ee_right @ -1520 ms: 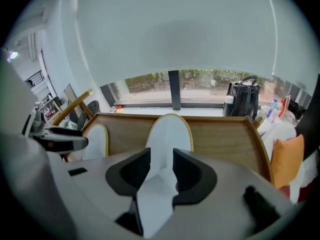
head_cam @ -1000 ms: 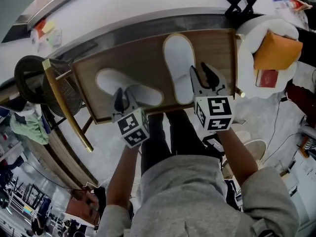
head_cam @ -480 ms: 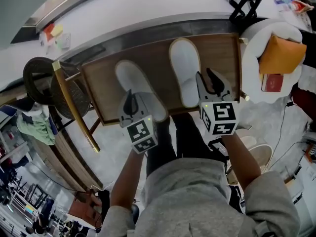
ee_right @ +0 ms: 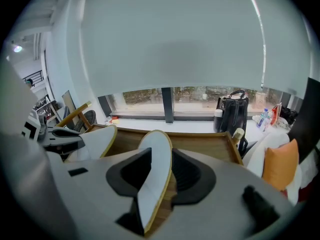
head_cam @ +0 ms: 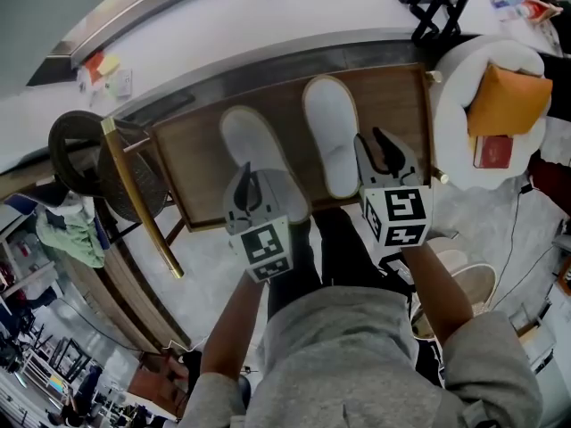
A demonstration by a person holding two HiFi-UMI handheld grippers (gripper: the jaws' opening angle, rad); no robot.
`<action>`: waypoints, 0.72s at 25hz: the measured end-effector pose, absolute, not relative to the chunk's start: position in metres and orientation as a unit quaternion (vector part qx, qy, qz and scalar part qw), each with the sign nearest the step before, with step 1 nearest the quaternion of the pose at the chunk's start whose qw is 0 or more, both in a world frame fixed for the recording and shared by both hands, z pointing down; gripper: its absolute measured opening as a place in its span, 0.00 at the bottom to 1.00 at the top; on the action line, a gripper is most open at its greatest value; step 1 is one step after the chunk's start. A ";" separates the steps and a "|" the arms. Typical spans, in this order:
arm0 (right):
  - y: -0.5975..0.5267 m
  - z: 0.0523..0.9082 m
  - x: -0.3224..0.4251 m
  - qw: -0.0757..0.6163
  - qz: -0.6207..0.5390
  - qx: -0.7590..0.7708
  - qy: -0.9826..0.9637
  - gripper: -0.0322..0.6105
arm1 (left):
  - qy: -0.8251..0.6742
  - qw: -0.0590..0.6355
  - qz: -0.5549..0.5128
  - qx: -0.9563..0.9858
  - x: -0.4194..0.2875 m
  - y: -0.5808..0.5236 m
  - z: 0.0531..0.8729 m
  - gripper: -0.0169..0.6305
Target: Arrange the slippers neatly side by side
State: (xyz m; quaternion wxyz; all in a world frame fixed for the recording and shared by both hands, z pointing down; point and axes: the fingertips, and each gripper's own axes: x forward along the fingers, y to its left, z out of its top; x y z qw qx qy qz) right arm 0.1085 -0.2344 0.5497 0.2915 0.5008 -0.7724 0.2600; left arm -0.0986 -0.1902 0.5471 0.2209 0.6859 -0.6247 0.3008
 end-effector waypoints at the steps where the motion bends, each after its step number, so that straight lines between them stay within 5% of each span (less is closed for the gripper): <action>1: -0.235 0.549 0.109 0.291 0.260 0.502 -0.772 0.26 | -0.621 0.215 0.302 0.691 -0.096 -0.192 0.546 0.06; 18: -0.230 0.562 0.125 0.299 0.273 0.507 -0.761 0.26 | -0.554 0.149 0.349 0.741 -0.060 -0.207 0.561 0.06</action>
